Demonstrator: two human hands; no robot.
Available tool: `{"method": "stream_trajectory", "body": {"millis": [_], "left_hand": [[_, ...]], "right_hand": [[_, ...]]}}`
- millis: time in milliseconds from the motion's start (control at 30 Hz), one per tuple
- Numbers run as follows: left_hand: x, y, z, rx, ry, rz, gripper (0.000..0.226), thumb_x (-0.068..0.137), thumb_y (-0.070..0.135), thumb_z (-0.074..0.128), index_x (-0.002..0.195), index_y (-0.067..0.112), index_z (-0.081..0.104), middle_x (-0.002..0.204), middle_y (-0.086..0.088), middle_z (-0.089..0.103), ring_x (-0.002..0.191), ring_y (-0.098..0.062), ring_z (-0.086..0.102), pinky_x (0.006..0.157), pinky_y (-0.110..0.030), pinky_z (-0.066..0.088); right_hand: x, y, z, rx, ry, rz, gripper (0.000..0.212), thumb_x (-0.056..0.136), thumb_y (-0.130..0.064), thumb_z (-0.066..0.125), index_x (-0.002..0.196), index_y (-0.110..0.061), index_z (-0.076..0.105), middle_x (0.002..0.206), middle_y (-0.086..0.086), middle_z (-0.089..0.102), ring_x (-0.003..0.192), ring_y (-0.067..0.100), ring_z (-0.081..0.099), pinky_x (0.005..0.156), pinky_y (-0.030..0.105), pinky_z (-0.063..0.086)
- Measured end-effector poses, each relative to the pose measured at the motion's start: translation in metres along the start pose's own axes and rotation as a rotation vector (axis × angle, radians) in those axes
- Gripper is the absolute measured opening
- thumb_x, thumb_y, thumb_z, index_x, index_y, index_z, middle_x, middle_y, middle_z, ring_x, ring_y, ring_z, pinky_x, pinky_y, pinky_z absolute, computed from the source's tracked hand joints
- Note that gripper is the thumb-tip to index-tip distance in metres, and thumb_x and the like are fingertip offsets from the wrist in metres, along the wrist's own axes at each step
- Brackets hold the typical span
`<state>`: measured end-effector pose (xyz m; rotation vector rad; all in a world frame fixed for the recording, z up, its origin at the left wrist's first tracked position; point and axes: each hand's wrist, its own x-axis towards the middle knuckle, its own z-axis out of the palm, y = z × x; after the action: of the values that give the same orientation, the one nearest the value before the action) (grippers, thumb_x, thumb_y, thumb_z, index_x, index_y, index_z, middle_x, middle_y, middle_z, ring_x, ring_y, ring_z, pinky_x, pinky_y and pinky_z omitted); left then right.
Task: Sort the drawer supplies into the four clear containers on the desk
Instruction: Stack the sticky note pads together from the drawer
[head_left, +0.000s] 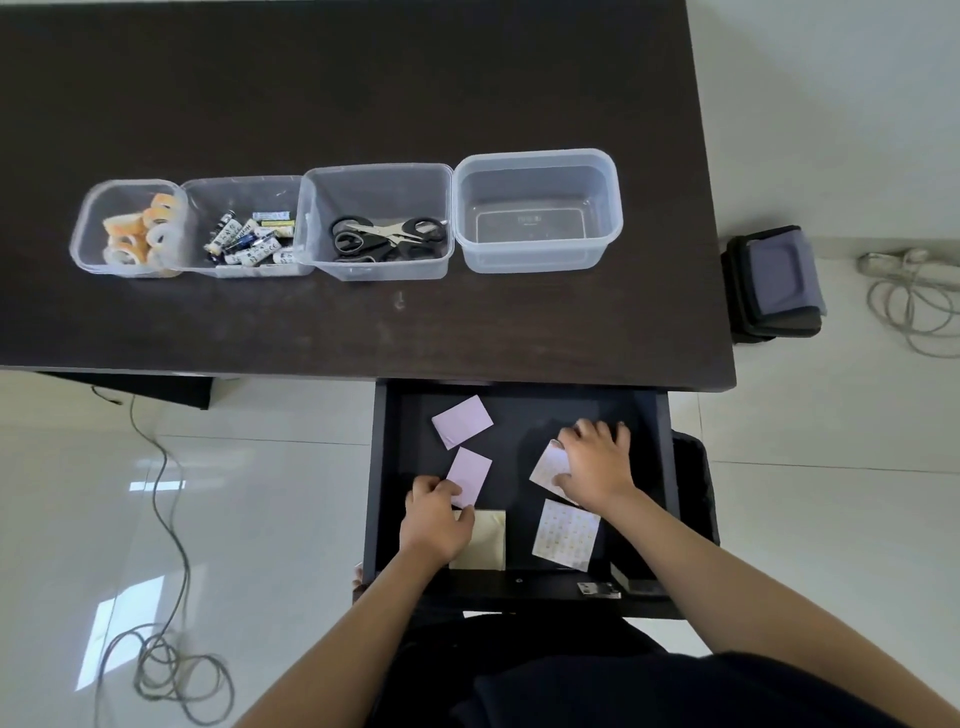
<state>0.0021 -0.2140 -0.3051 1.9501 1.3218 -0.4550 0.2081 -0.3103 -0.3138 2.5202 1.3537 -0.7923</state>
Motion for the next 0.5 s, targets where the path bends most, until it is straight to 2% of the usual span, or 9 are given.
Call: {"method": "stream_trajectory", "body": {"millis": [67, 100, 167, 200, 300, 367, 433, 500], "left_hand": [[-0.003, 0.005, -0.003, -0.027, 0.039, 0.029, 0.04, 0.089, 0.031, 0.056, 0.126, 0.016, 0.053, 0.139, -0.003, 0.034, 0.127, -0.022, 0.037, 0.097, -0.033, 0.046], [-0.004, 0.009, -0.004, -0.059, 0.06, 0.052, 0.04, 0.089, 0.031, 0.056, 0.126, 0.017, 0.053, 0.138, -0.003, 0.035, 0.126, -0.022, 0.039, 0.097, -0.033, 0.047], [-0.007, 0.017, -0.005, -0.158, 0.088, 0.095, 0.038, 0.088, 0.029, 0.057, 0.124, 0.017, 0.054, 0.133, -0.002, 0.039, 0.122, -0.019, 0.043, 0.097, -0.031, 0.047], [-0.009, 0.022, -0.006, -0.221, 0.089, 0.103, 0.036, 0.088, 0.029, 0.058, 0.122, 0.016, 0.055, 0.129, -0.001, 0.043, 0.118, -0.017, 0.047, 0.096, -0.027, 0.046], [-0.014, 0.042, -0.013, -0.473, 0.006, 0.06, 0.034, 0.09, 0.029, 0.059, 0.12, 0.014, 0.057, 0.108, 0.001, 0.061, 0.095, -0.012, 0.062, 0.08, -0.017, 0.047], [-0.018, 0.055, -0.02, -0.732, -0.134, 0.036, 0.031, 0.094, 0.03, 0.054, 0.124, 0.023, 0.05, 0.101, -0.004, 0.067, 0.085, -0.015, 0.069, 0.077, -0.021, 0.053], [-0.022, 0.065, -0.026, -0.946, -0.217, 0.0, 0.025, 0.097, 0.03, 0.047, 0.121, 0.037, 0.046, 0.097, -0.004, 0.071, 0.08, -0.017, 0.072, 0.074, -0.025, 0.055], [-0.022, 0.069, -0.032, -1.104, -0.225, -0.101, 0.021, 0.099, 0.033, 0.044, 0.116, 0.031, 0.055, 0.098, -0.005, 0.07, 0.081, -0.019, 0.071, 0.072, -0.026, 0.054]], "right_hand": [[-0.004, -0.002, -0.001, 0.102, 0.02, -0.021, 0.038, 0.083, -0.033, 0.062, 0.116, -0.02, 0.05, 0.115, -0.001, 0.059, 0.117, 0.024, 0.048, 0.111, 0.05, 0.018], [-0.006, -0.002, -0.002, 0.22, 0.033, -0.03, 0.032, 0.084, -0.027, 0.061, 0.113, -0.02, 0.051, 0.11, -0.001, 0.062, 0.112, 0.024, 0.053, 0.108, 0.047, 0.026], [-0.013, -0.004, -0.008, 0.532, 0.048, -0.029, 0.03, 0.082, -0.017, 0.064, 0.111, -0.021, 0.054, 0.103, -0.004, 0.063, 0.099, 0.021, 0.059, 0.091, 0.04, 0.046], [-0.017, -0.006, -0.012, 0.649, 0.056, -0.018, 0.032, 0.081, -0.015, 0.065, 0.111, -0.022, 0.055, 0.1, -0.007, 0.061, 0.093, 0.018, 0.059, 0.082, 0.038, 0.05], [-0.029, -0.016, -0.02, 0.794, 0.154, -0.005, 0.033, 0.078, -0.018, 0.07, 0.108, -0.024, 0.058, 0.093, -0.01, 0.055, 0.086, 0.013, 0.056, 0.074, 0.032, 0.052], [-0.036, -0.026, -0.022, 0.864, 0.253, -0.053, 0.028, 0.077, -0.019, 0.074, 0.102, -0.024, 0.062, 0.087, -0.01, 0.058, 0.08, 0.01, 0.058, 0.07, 0.026, 0.05], [-0.042, -0.035, -0.021, 0.902, 0.328, -0.132, 0.022, 0.074, -0.011, 0.075, 0.092, -0.019, 0.065, 0.084, -0.009, 0.061, 0.076, 0.007, 0.058, 0.067, 0.023, 0.049], [-0.048, -0.042, -0.02, 0.913, 0.348, -0.191, 0.02, 0.07, -0.004, 0.076, 0.083, -0.014, 0.066, 0.081, -0.008, 0.059, 0.073, 0.005, 0.057, 0.065, 0.016, 0.045]]}}
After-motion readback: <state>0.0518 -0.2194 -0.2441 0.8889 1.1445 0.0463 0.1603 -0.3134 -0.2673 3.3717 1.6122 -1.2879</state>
